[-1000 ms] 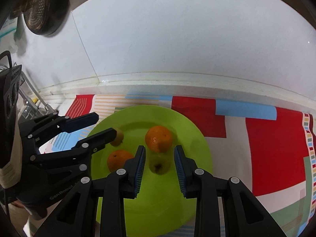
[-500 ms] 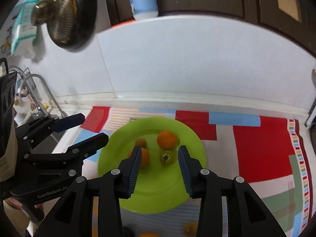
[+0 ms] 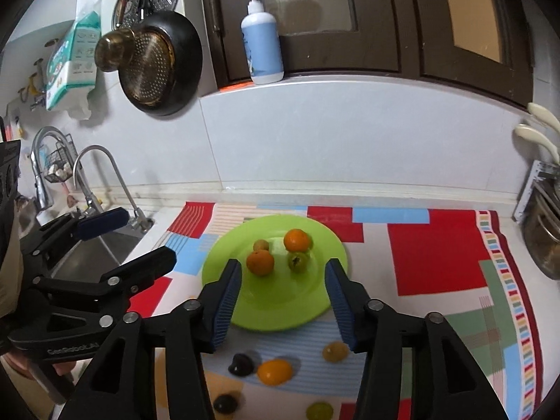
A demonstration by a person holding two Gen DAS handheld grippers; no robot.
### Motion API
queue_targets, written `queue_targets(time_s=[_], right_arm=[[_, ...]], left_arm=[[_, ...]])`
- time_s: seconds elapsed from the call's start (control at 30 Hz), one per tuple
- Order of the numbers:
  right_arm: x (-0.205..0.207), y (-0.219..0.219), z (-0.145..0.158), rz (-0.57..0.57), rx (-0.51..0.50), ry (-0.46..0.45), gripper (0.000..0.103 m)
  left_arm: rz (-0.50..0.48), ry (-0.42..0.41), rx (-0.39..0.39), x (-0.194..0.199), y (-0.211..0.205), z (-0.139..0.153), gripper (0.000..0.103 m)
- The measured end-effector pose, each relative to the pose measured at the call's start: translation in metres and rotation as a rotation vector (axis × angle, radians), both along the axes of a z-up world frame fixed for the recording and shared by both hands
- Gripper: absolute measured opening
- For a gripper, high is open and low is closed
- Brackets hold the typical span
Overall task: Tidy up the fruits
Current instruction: 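Withdraw both grippers from the plate toward the remaining fruits, then grasp a green lime with the right gripper while the left gripper grasps a dark plum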
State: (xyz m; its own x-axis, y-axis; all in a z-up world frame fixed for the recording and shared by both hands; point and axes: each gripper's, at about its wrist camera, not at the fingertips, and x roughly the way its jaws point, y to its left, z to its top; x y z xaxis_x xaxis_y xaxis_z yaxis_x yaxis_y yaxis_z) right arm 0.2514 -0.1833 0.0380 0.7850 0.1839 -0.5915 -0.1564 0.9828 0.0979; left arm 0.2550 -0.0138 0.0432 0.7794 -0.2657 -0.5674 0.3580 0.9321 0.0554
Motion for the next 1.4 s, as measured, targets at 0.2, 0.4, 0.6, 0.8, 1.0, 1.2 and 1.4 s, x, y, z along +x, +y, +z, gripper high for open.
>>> queue_targets(time_s=[0.2,0.4,0.6,0.8,1.0,1.2,1.4], right_arm=[[-0.025,-0.006,-0.002,0.002,-0.005,0.008,0.052],[-0.046,-0.010,-0.010,0.005,-0.039,0.012,0.052],[-0.062,-0.014,-0.025,0.007,-0.057,0.015,0.052],[-0.073,-0.016,-0.044,0.020,-0.084,0.038,0.052],[-0.076,-0.020,-0.064,0.029,-0.107,0.079,0.052],[-0.074,-0.023,-0.087,0.042,-0.112,0.125,0.052],[-0.069,-0.024,-0.110,0.054,-0.110,0.176,0.052]], left_arm=[[0.008,0.026,-0.012,-0.025,-0.006,-0.006,0.086],[0.019,0.076,-0.014,-0.042,-0.010,-0.025,0.086],[0.035,0.101,0.002,-0.055,-0.016,-0.046,0.086],[0.045,0.112,0.021,-0.066,-0.021,-0.067,0.086],[0.045,0.150,0.045,-0.072,-0.027,-0.091,0.086],[0.037,0.200,0.061,-0.073,-0.033,-0.114,0.084],[0.025,0.247,0.065,-0.070,-0.039,-0.132,0.072]])
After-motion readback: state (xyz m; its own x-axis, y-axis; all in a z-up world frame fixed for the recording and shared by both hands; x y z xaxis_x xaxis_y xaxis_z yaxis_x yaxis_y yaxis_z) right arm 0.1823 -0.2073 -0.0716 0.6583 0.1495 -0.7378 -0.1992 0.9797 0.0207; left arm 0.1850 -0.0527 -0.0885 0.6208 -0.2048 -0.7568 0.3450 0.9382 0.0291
